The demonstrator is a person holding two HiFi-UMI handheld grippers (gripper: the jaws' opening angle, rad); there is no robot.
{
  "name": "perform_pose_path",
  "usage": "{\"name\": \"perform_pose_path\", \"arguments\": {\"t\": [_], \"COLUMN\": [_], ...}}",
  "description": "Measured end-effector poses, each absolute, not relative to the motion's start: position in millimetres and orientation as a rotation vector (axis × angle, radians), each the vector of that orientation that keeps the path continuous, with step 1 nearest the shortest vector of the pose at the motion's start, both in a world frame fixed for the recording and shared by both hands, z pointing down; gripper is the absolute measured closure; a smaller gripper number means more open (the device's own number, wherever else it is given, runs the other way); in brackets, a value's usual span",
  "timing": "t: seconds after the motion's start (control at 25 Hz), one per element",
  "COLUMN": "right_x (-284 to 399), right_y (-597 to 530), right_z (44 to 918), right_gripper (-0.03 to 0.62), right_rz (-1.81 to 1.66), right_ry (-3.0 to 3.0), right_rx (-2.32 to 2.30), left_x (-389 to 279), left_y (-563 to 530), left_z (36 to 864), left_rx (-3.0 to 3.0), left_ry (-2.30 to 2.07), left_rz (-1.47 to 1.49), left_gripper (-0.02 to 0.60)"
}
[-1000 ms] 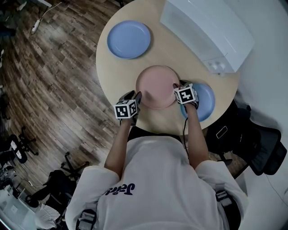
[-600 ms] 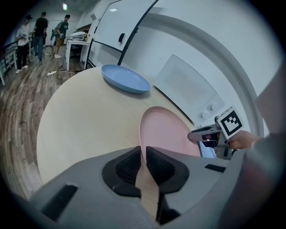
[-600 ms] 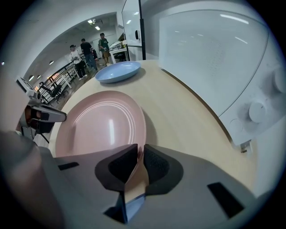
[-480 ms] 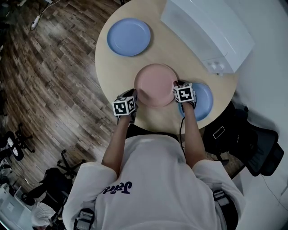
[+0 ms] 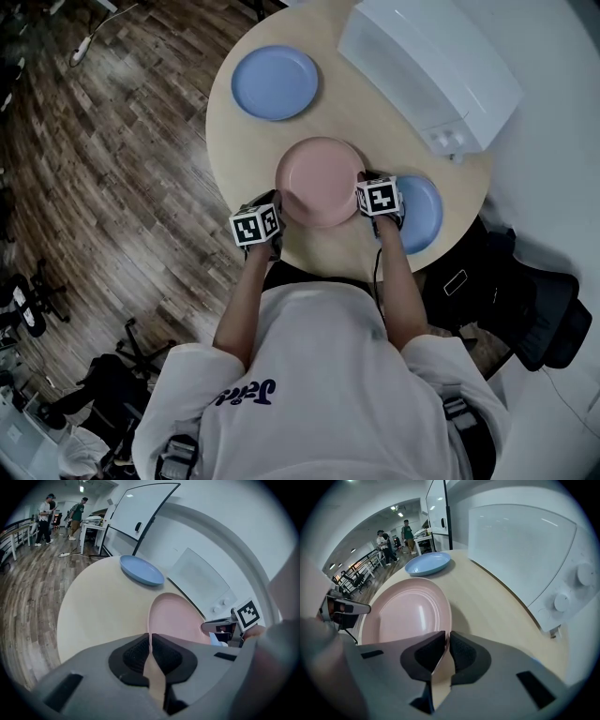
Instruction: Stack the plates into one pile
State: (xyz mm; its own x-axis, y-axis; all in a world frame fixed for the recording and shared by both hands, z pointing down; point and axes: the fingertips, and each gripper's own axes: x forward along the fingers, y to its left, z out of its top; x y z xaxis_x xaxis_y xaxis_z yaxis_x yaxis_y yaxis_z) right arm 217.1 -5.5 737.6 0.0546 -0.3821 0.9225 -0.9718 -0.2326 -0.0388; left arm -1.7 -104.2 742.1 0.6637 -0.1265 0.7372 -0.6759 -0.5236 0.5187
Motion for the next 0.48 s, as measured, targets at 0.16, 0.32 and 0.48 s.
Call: {"name": "perform_pose_path", "arguments": {"t": [0.16,0.32,0.48], "right_x": [213,219,227], "right_y": [-25,-53,-86], "right_z": [729,720,712], "right_gripper": [0.553,0.553,0.553], "right_rz": [1.151,1.138,1.11], "right_ry": [-1.411,-1.436,-1.446], "right_rx": [1.697,1.726,1.741], "left_x": [-6,-1,5], "left_y": [-126,-152,-182], "left_z": [728,716,706], "left_rx": [2.048,2.071,2.092], "left_ry": [-0.644,-0.646,-0.672], "left_rz": [0.769,0.737,0.706], "left_gripper": [0.554,0.554,0.554]}}
